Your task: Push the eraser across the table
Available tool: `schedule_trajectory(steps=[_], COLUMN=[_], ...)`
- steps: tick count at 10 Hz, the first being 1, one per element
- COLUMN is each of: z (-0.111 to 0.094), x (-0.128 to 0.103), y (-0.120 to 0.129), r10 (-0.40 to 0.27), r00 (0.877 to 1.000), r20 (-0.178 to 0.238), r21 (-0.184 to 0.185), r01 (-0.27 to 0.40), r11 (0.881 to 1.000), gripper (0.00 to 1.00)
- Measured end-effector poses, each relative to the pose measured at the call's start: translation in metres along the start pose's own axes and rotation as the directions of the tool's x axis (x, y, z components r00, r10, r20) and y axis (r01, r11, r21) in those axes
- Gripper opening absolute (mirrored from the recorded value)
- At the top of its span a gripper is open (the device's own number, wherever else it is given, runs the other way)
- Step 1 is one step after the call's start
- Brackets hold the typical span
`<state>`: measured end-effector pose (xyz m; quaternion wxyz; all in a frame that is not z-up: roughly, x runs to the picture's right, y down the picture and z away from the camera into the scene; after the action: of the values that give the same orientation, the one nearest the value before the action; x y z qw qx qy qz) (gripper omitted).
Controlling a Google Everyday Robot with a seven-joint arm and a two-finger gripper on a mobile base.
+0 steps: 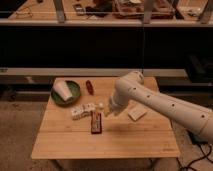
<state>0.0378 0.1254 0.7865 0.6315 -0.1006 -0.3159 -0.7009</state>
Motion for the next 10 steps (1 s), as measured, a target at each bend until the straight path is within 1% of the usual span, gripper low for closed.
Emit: schedule_trajectory(steps=[2,3,4,5,6,7,8,10], z=[0.016,0.023,0.026,0.033,0.043,0.053,0.061,0.082], x=[0.010,0.019,0.025,0.029,0.032,0.033,0.034,0.035], y=[0.012,0.015,0.012,0.006,-0.003,-0.011,-0.017,-0.025], r10=[0.012,-0.004,-0.029,-0.086,-0.158,-0.202,-0.228,-0.254], r00=[1.000,1.000,1.000,0.996,0.987,0.979,0.974,0.967], r20=[0.002,-0.006,-0.011,-0.014,-0.010,-0.002,0.001,0.021], r21=[-0.045,-0.080,-0.102,-0.136,-0.166,-0.172,-0.168,-0.159], r01=[-0.012,0.003,0.027,0.083,0.154,0.199,0.225,0.254], r11=[0.999,0.997,0.994,0.987,0.974,0.965,0.960,0.954], gripper=[0.09,0.01,0.00,0.00,0.00,0.00,0.00,0.00])
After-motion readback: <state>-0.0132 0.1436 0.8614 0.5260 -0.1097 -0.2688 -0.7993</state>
